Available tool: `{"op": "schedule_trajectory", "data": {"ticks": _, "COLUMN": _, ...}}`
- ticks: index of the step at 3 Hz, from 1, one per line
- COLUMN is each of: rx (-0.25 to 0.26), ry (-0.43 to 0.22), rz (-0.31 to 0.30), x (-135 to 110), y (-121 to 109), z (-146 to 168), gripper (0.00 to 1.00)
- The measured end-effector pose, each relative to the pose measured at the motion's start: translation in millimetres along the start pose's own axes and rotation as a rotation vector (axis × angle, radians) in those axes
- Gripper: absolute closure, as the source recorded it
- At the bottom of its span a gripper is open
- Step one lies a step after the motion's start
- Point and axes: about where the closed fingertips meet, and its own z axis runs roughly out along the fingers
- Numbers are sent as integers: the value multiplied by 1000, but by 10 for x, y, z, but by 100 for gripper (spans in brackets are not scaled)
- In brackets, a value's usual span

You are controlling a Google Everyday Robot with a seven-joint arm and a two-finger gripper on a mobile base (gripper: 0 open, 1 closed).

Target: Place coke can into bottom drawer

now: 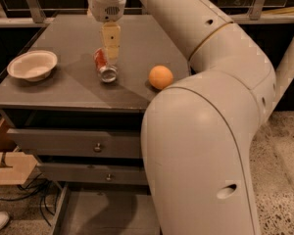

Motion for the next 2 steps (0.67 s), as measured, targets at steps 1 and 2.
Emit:
{"op": "schedule_trajectory", "data": {"ticks": 1, "rx": -16, "ry": -5, "rz": -14, "x": 9, "y": -11, "z": 138, "gripper": 0}}
{"op": "schedule_trajectory", "data": {"ticks": 2, "rx": -69, "ry": -18, "rz": -48, "x": 38, "y": 28, "z": 446, "gripper": 0}}
